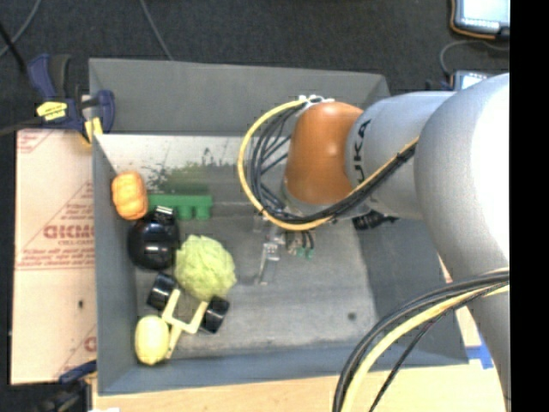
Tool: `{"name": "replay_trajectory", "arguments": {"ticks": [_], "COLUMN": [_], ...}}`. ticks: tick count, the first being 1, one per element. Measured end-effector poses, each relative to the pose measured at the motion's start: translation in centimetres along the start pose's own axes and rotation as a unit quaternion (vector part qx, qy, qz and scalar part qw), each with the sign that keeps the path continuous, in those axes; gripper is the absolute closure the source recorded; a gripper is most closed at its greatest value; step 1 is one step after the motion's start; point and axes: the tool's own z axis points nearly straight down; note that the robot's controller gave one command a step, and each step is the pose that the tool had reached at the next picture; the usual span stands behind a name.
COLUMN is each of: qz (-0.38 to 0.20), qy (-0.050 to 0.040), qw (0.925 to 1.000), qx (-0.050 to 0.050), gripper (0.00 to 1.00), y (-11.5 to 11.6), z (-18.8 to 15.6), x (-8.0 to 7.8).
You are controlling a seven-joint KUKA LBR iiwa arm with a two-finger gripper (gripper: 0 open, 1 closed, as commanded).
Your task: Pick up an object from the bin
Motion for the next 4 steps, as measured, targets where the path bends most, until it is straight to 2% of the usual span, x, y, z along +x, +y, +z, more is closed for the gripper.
{"name": "replay_trajectory", "arguments": {"ticks": [1,2,3,4], "qz": [0.122,0.007,-0.077,0.001], "qy": [-0.0017,-0.0022,-0.0011,-0.001], "qw": [0.9926,1.0,0.997,1.0], "qx": [0.002,0.002,0.001,0.002], "gripper": [0.0,0.0,0.0,0.0], "y": [1.3,4.4,4.4,5.7], "z": [0.6,1.1,-0.1,-4.4], "x": [-1.0,1.9,1.4,1.3]}}
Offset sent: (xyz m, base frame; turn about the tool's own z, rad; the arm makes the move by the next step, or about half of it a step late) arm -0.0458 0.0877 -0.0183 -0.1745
